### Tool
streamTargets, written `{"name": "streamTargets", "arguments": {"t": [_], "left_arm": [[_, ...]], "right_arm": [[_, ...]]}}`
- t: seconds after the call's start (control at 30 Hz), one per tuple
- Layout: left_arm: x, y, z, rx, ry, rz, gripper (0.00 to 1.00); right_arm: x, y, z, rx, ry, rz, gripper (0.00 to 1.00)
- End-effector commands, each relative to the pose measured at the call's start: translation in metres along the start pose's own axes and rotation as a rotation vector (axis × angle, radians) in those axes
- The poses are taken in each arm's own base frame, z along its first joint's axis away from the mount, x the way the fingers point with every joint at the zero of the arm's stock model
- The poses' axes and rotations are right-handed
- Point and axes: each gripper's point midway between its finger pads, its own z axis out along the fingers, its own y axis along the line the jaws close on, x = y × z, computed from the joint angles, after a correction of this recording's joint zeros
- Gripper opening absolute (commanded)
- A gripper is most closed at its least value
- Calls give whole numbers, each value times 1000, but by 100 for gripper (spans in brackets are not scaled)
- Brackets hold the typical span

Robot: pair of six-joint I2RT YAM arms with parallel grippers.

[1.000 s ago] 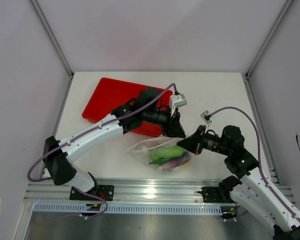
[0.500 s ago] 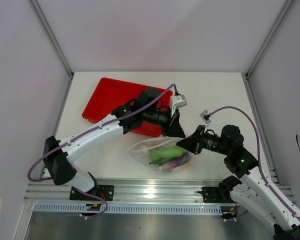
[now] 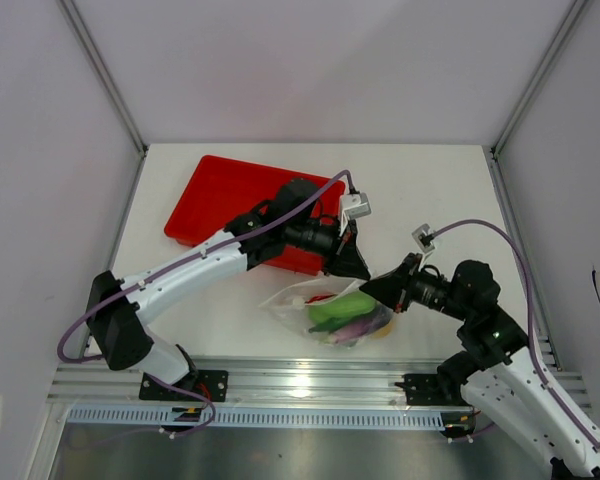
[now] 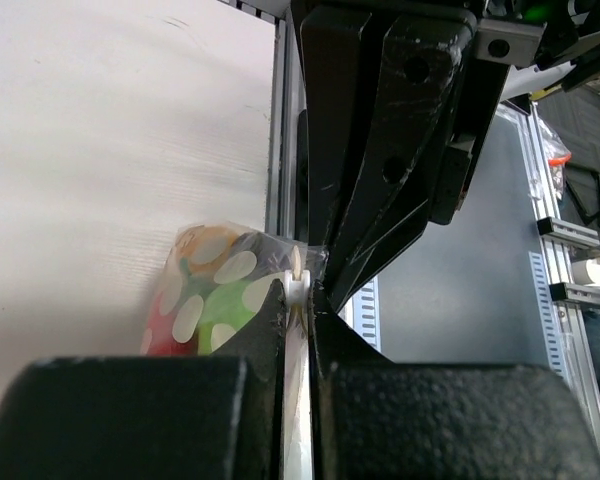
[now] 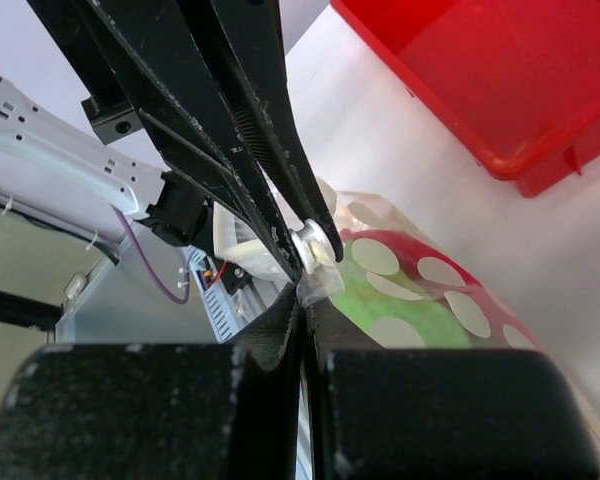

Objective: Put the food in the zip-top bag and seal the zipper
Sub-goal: Zip the zipper food storage bag at the center of the board.

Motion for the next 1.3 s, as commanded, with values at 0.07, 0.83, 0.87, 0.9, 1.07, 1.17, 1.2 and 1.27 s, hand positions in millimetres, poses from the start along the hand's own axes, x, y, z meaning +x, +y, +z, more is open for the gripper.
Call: {"name": "streamTargets", "arguments": {"t": [0.07, 0.83, 0.87, 0.9, 1.07, 1.17, 1.2, 1.27], "left_arm": [[23, -4, -8, 28, 41, -44, 1], [15, -24, -21, 124, 44, 2, 0], [17, -22, -22, 118, 46, -2, 1], [18, -23, -23, 119, 48, -5, 1], [17, -21, -26, 120, 41, -10, 0], [15, -22, -25, 128, 39, -11, 1], [15, -22, -25, 129, 39, -11, 1], [15, -21, -25, 127, 39, -13, 0]], "right_arm": [[-31, 1, -8, 43, -165, -31, 0], [13, 26, 14, -246, 232, -156, 0], [14, 27, 14, -258, 237, -151, 0], [16, 28, 14, -268, 241, -146, 0], [18, 35, 10, -308, 241, -130, 20], [19, 35, 10, -310, 246, -127, 19], [20, 35, 11, -312, 249, -123, 3], [19, 34, 11, -304, 246, -114, 0]]}}
